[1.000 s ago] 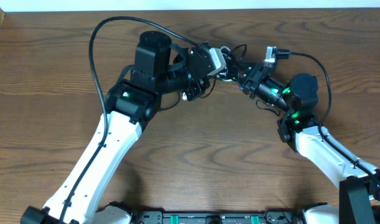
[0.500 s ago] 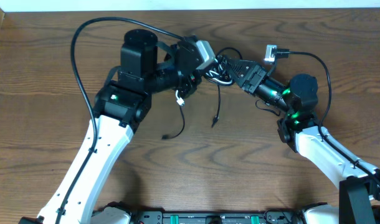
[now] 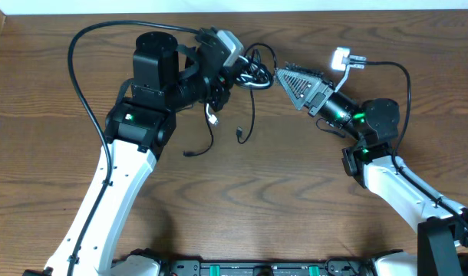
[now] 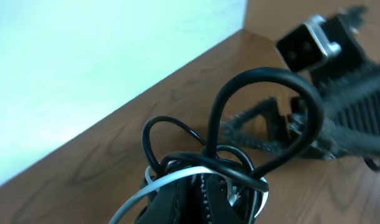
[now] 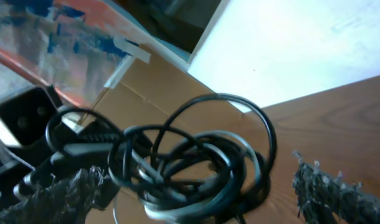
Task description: Untangle cables
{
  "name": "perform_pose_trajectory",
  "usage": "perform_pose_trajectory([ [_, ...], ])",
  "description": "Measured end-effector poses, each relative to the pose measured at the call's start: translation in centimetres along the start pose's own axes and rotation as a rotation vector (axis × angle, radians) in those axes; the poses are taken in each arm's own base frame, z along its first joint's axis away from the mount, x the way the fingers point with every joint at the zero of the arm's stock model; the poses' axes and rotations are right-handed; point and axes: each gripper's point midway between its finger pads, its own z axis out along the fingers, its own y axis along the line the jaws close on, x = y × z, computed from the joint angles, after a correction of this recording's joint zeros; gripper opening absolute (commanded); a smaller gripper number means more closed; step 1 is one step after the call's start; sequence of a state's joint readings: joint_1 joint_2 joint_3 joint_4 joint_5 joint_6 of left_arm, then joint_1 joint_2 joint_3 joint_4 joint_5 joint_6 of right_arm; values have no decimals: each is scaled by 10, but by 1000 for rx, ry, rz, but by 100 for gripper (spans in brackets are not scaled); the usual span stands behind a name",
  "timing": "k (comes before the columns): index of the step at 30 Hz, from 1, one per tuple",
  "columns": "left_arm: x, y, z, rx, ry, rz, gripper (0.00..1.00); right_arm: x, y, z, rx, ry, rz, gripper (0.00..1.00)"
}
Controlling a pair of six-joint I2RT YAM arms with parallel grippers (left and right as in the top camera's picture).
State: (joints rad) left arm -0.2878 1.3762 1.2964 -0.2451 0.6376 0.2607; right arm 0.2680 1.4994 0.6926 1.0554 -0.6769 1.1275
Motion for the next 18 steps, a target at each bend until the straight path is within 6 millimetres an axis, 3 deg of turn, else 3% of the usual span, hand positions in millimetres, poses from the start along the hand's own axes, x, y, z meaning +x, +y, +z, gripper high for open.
perform_pose_trajectory([
  [9, -12, 21, -1, -118, -49, -125, 8, 12, -3, 4, 17, 34, 162, 99],
  [14, -14, 17, 1, -115, -55, -148, 8, 27, 1, 11, 18, 61, 238, 99],
  [18, -16, 9, 5, -97, -55, -153, 7, 44, -10, 18, 84, 74, 318, 99],
])
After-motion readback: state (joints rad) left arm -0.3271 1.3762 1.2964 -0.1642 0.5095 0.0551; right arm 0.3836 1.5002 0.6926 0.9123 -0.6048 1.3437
